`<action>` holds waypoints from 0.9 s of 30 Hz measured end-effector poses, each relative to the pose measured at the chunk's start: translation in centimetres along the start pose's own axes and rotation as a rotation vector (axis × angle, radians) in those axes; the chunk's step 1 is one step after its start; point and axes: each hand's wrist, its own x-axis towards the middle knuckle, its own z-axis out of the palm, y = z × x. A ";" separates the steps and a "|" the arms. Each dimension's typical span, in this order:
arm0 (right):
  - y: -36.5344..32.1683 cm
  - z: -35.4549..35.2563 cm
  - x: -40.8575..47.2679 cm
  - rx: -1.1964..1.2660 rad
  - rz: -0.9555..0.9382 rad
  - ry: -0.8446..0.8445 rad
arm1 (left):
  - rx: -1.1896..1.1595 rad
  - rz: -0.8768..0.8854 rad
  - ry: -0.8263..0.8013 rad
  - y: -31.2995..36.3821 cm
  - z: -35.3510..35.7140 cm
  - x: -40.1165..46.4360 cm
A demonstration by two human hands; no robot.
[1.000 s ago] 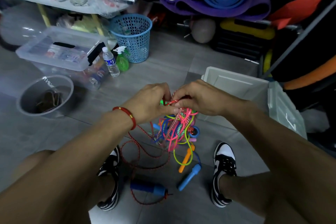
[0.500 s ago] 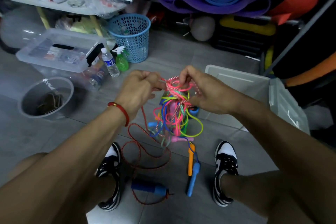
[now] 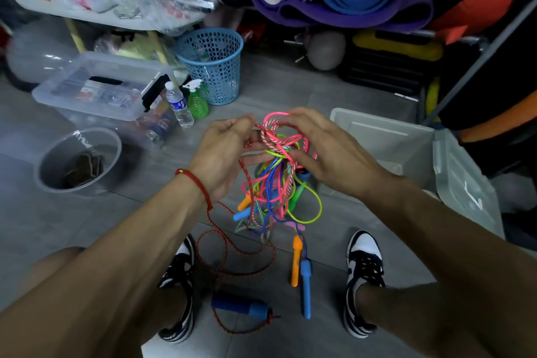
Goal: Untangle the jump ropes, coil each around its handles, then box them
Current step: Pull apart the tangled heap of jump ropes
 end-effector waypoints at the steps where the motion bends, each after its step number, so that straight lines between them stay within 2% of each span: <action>1: -0.3 -0.2 0.1 -0.047 -0.007 0.034 | -0.006 0.005 0.011 0.0 0.0 0.0; 3: -0.7 -0.3 0.3 -0.121 -0.034 0.058 | -0.020 0.017 0.039 0.1 -0.2 0.0; 7: -0.7 -0.3 0.6 -0.170 -0.064 -0.083 | -0.020 0.021 0.067 -0.2 -0.5 -0.2; 9: -0.4 0.0 0.4 -0.209 -0.115 -0.096 | -0.030 0.020 0.058 -0.4 -0.6 -0.4; 14: -0.2 0.2 1.3 0.030 -0.188 -0.197 | -0.007 -0.007 0.082 -0.7 -1.1 -0.4; 17: -0.5 0.0 1.1 -0.039 -0.223 -0.222 | 0.181 -0.008 0.211 -1.0 -1.8 0.4; 20: -0.9 -1.4 1.0 -0.123 -0.304 -0.146 | 0.060 0.006 0.320 -0.3 -2.6 1.1; 23: -0.3 -2.8 1.1 -0.200 -0.319 -0.068 | -0.118 0.017 0.166 0.1 -2.4 1.2; 25: 0.1 -2.7 0.9 -0.242 -0.313 -0.067 | -0.029 0.065 0.070 -0.5 -1.8 1.1; 27: 0.4 -2.1 0.5 -0.232 -0.349 -0.060 | 0.177 0.180 0.002 -1.7 -1.1 1.1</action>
